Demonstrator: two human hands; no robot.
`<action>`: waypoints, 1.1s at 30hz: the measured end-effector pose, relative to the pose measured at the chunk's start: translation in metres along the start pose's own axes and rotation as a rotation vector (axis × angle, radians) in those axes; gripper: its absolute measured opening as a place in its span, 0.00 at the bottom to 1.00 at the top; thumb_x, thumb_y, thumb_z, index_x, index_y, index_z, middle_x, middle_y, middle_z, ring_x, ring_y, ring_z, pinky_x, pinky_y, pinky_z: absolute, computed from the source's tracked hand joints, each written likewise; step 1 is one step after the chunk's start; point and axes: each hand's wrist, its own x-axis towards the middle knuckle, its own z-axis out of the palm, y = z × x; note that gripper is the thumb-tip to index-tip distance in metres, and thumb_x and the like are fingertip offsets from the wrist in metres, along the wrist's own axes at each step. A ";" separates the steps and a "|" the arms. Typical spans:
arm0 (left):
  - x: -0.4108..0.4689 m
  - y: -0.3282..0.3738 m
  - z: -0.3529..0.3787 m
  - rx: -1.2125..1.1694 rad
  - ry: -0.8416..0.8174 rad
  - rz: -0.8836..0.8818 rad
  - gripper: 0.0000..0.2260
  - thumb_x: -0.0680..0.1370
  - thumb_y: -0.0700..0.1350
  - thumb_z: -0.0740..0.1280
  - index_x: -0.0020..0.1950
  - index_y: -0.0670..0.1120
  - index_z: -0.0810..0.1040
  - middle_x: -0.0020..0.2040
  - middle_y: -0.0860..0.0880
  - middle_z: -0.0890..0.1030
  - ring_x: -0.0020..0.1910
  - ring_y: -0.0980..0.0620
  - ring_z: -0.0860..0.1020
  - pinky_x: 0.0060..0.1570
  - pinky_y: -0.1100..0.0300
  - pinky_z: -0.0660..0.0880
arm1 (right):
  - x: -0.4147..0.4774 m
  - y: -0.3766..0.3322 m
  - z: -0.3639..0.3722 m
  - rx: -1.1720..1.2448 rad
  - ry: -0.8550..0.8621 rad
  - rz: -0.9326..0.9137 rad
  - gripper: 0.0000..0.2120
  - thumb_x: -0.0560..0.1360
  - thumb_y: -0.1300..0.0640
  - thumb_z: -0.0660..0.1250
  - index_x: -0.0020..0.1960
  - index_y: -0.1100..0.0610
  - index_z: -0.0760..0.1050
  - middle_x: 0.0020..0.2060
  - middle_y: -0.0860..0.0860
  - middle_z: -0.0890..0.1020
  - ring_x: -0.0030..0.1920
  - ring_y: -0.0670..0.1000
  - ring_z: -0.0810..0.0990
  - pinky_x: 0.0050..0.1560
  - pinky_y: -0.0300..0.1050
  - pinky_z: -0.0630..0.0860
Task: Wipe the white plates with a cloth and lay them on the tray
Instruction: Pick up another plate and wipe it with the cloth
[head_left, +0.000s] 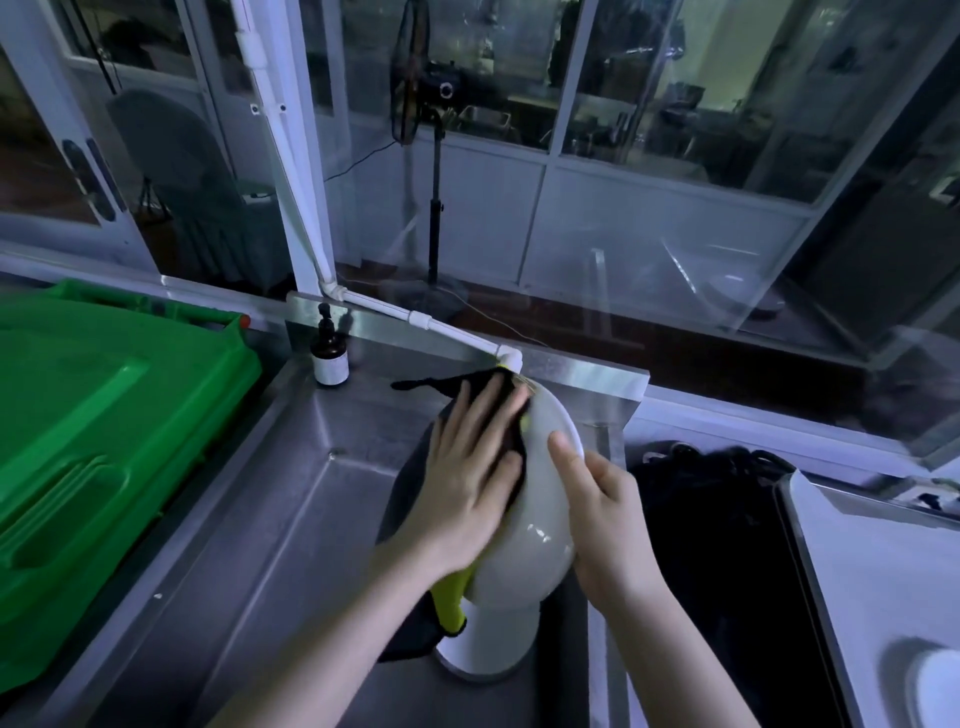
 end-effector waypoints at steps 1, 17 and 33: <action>-0.005 0.002 0.005 0.086 -0.014 0.082 0.24 0.83 0.53 0.50 0.79 0.64 0.51 0.81 0.59 0.51 0.80 0.52 0.45 0.76 0.38 0.49 | 0.001 -0.003 0.003 0.015 0.015 0.005 0.28 0.74 0.38 0.69 0.46 0.67 0.78 0.37 0.60 0.81 0.39 0.54 0.77 0.41 0.51 0.72; 0.009 0.000 0.001 0.228 -0.138 0.243 0.23 0.83 0.50 0.51 0.80 0.54 0.58 0.80 0.58 0.54 0.80 0.54 0.50 0.75 0.41 0.53 | 0.001 0.007 -0.007 0.061 -0.026 0.097 0.17 0.73 0.45 0.68 0.33 0.55 0.81 0.32 0.55 0.83 0.34 0.50 0.81 0.32 0.39 0.76; 0.021 -0.005 -0.021 0.284 -0.109 0.213 0.24 0.83 0.47 0.50 0.80 0.49 0.57 0.80 0.56 0.55 0.80 0.55 0.49 0.77 0.53 0.48 | 0.010 0.001 -0.027 0.231 0.052 0.216 0.21 0.69 0.44 0.74 0.47 0.63 0.86 0.46 0.62 0.86 0.45 0.58 0.87 0.41 0.44 0.82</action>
